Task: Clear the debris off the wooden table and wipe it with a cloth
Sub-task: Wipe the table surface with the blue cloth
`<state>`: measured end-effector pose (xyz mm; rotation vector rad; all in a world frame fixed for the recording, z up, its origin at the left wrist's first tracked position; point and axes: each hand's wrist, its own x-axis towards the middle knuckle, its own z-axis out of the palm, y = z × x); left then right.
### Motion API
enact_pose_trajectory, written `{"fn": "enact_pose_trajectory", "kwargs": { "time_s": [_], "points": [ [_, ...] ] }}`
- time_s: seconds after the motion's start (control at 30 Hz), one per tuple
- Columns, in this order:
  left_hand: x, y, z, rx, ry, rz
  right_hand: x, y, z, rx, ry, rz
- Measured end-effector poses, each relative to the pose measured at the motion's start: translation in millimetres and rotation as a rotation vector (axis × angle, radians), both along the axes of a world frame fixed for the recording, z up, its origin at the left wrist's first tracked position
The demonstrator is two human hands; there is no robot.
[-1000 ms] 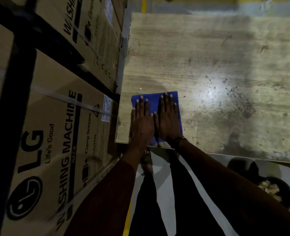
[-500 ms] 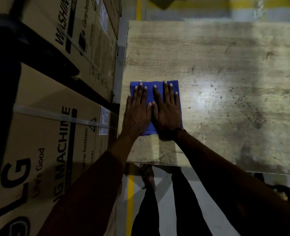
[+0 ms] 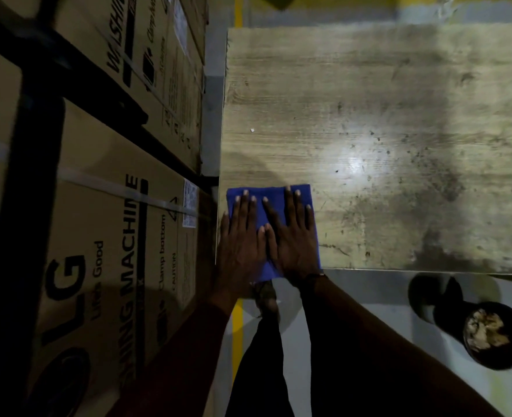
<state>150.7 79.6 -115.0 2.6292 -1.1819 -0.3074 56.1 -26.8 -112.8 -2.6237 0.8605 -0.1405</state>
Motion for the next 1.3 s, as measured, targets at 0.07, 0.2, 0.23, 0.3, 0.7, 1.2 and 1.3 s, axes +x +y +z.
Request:
{"fn": "enact_pose_trajectory", "kwargs": {
  "time_s": [0.07, 0.2, 0.23, 0.3, 0.7, 1.2, 1.3],
  "points": [
    [9.5, -13.8, -2.6, -0.012, 0.014, -0.006, 9.0, -11.5, -1.3, -0.028, 0.000, -0.010],
    [36.9, -53.1, -7.6, -0.027, -0.003, -0.016, 34.3, -46.0, -2.4, -0.044, -0.022, -0.030],
    [44.5, -62.5, -9.7, -0.030, -0.009, -0.020, 41.2, -56.6, -3.7, -0.040, -0.027, -0.030],
    [58.7, -77.8, -13.0, -0.046, -0.025, -0.026, 54.5, -74.2, -6.4, -0.043, -0.025, -0.030],
    [144.3, -160.1, -21.0, -0.096, -0.125, 0.023, 146.4, -164.0, -19.0, -0.064, -0.015, 0.026],
    [294.0, -281.8, -32.2, -0.164, -0.169, 0.061, 299.7, -290.7, -26.0, -0.107, -0.041, 0.079],
    [308.1, -290.4, -33.6, -0.188, -0.196, 0.045, 313.0, -302.1, -28.9, -0.097, -0.041, 0.075]
  ]
}}
